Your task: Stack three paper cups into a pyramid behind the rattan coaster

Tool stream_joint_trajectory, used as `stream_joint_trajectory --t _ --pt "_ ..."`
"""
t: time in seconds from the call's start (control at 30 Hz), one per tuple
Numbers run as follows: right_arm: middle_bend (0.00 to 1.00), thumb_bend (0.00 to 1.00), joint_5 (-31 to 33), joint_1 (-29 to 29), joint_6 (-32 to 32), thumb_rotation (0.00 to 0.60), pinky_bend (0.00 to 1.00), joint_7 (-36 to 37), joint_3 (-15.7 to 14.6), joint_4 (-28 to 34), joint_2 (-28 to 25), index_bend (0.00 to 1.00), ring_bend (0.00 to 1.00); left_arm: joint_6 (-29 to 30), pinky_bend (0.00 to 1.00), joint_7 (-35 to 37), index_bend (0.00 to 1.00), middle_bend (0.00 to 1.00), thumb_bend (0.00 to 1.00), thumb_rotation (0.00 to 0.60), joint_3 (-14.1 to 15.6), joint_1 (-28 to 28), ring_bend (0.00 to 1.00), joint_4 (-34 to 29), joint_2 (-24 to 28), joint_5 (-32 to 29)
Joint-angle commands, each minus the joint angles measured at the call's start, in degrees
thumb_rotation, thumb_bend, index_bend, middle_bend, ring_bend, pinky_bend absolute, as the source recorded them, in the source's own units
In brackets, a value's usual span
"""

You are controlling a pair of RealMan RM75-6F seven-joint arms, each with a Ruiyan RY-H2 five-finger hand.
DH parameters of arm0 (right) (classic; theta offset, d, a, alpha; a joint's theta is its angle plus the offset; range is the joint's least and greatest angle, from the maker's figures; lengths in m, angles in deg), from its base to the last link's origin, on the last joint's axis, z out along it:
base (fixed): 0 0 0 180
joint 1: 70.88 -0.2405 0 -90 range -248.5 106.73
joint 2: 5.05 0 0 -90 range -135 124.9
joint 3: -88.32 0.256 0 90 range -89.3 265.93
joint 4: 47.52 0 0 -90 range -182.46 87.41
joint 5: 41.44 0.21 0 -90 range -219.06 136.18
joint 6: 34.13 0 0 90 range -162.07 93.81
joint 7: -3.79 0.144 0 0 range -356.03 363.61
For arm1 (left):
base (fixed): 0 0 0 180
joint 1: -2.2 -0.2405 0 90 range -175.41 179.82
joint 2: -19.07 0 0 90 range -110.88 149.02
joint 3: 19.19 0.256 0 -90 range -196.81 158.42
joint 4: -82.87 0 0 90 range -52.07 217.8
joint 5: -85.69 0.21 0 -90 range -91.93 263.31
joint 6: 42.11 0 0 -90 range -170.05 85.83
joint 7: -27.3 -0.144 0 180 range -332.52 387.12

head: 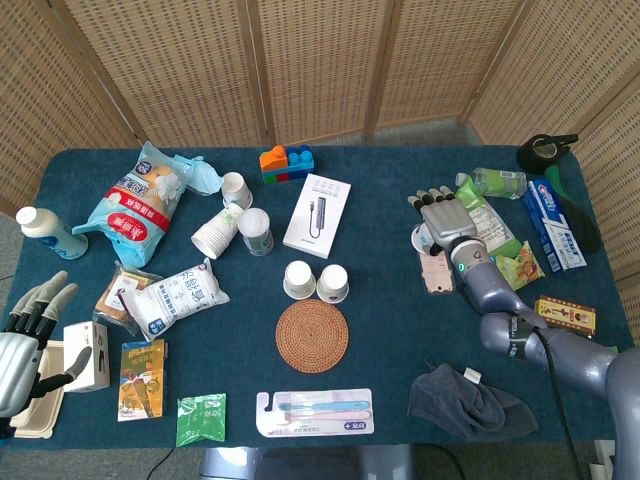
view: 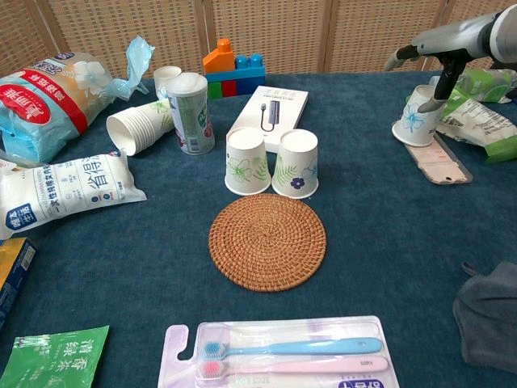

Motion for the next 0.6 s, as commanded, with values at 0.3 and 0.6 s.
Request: stream_joint_trajectory --t 0.3,0.6 --pt "0.01 0.35 -2.9 1.5 -2.9 0.6 0.2 4.0 1.0 -4.8 2.7 0.16 0.0 0.4 0.1 0.0 0.05 0.0 0.4 0.599 0.2 -0.4 0.0 0.2 0.0 0.0" --pt "0.06 0.37 -5.6 2.7 -5.3 0.6 0.33 8.2 2.4 -10.2 5.2 0.23 0.0 1.3 0.1 -0.1 0.05 0.0 0.4 0.6 0.4 -1.1 0.0 0.2 0.3 0.1"
